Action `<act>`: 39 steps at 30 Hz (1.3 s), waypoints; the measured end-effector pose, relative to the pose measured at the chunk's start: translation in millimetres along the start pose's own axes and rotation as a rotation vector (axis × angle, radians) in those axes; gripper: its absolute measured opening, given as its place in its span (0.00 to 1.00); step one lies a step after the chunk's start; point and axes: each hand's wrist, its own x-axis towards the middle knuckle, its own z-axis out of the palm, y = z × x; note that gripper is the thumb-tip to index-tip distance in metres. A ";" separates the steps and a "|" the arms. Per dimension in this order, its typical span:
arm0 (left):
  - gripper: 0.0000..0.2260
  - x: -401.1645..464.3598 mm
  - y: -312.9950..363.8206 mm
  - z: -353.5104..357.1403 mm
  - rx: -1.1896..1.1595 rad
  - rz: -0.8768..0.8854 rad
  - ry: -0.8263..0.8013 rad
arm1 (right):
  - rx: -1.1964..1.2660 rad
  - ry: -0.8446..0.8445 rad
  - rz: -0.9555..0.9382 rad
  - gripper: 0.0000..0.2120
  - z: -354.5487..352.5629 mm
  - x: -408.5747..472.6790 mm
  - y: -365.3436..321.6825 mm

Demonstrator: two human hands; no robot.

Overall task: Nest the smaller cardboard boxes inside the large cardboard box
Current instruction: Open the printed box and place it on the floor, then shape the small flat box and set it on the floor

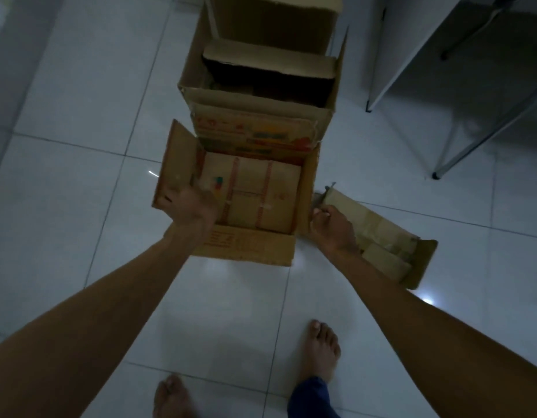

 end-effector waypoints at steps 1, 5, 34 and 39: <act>0.22 -18.2 10.1 5.4 -0.015 0.053 -0.029 | -0.007 0.024 -0.025 0.16 -7.6 -3.1 8.3; 0.11 -94.6 52.9 35.2 -0.250 0.527 -0.174 | -0.137 0.287 -0.022 0.17 -49.3 -11.7 53.7; 0.12 -178.5 87.8 72.1 -0.190 0.420 -0.658 | 0.151 0.240 0.502 0.12 -121.6 -74.5 190.9; 0.21 -205.6 28.8 9.7 -0.211 0.446 -0.741 | 0.087 0.303 0.455 0.14 -107.2 -157.4 170.1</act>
